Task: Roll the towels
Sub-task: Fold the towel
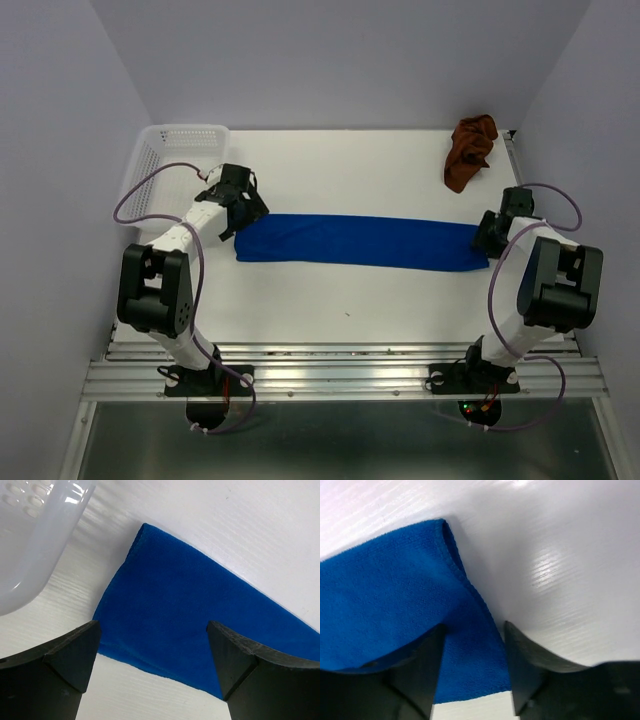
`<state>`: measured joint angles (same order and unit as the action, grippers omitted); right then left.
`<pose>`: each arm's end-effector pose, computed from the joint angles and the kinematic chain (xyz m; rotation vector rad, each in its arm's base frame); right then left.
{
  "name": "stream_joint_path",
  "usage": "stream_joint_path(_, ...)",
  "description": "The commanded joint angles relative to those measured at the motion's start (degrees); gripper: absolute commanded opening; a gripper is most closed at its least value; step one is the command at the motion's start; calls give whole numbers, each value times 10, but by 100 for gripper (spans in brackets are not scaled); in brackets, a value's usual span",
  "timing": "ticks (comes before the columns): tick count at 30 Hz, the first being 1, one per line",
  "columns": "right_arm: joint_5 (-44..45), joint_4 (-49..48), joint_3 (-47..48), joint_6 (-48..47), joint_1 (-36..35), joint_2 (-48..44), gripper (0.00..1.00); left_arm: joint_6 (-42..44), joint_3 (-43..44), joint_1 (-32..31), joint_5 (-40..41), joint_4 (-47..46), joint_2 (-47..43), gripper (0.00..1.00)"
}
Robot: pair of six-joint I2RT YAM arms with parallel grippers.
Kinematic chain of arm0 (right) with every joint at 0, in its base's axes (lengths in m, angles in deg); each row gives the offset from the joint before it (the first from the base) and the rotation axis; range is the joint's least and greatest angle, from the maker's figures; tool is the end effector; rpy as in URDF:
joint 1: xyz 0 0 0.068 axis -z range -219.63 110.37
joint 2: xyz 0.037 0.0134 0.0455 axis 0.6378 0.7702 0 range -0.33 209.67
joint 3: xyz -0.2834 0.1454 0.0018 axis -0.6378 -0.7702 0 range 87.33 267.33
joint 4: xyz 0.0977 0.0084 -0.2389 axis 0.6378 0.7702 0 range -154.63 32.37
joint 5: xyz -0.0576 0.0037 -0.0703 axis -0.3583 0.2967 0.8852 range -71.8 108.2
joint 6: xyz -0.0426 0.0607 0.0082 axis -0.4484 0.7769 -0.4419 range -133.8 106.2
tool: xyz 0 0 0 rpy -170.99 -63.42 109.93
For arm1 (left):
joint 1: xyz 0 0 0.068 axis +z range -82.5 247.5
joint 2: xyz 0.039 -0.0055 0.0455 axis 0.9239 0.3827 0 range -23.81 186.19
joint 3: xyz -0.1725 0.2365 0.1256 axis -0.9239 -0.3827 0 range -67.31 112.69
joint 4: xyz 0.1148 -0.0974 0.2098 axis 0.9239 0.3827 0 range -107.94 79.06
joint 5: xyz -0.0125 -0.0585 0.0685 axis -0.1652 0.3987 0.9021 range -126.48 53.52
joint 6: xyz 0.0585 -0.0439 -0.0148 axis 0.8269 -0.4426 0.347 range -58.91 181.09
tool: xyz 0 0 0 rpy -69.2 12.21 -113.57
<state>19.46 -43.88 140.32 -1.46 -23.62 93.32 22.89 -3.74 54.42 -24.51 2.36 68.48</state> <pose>0.3145 -0.0916 0.1920 0.6544 2.5605 -0.0503 0.3554 -0.0693 0.2587 -0.6152 2.3280 -0.1618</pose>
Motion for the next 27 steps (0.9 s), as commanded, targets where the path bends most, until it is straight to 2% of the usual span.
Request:
stream_joint_path(1,13,-20,4,-11,-13,13,50,12,26,-2,0,-9,6,99)
stream_joint_path(2,18,-21,-1,-7,-13,15,47,13,26,-2,1,-10,8,99)
stream_joint_path(3,18,-24,-3,-6,-19,18,39,14,28,-2,2,-10,10,99)
stream_joint_path(5,29,-26,-6,0,-19,22,29,15,27,-2,3,-10,10,99)
stream_joint_path(6,32,-25,-7,1,-19,23,20,15,28,-2,3,-10,11,99)
stream_joint_path(7,32,-26,-6,2,-19,24,17,16,28,-2,3,-10,14,99)
stream_joint_path(8,38,-26,-3,4,-19,22,10,17,29,-2,3,-10,15,99)
stream_joint_path(9,38,-26,-2,1,-19,22,10,17,29,-2,2,-9,17,99)
stream_joint_path(12,44,-26,18,-13,-19,22,1,21,29,-2,-7,-11,25,99)
stream_joint_path(21,107,-9,111,-59,-19,47,1,29,-5,-2,-49,-27,37,99)
stream_joint_path(27,126,10,169,-77,-19,59,1,37,-26,-4,-64,-39,49,75)
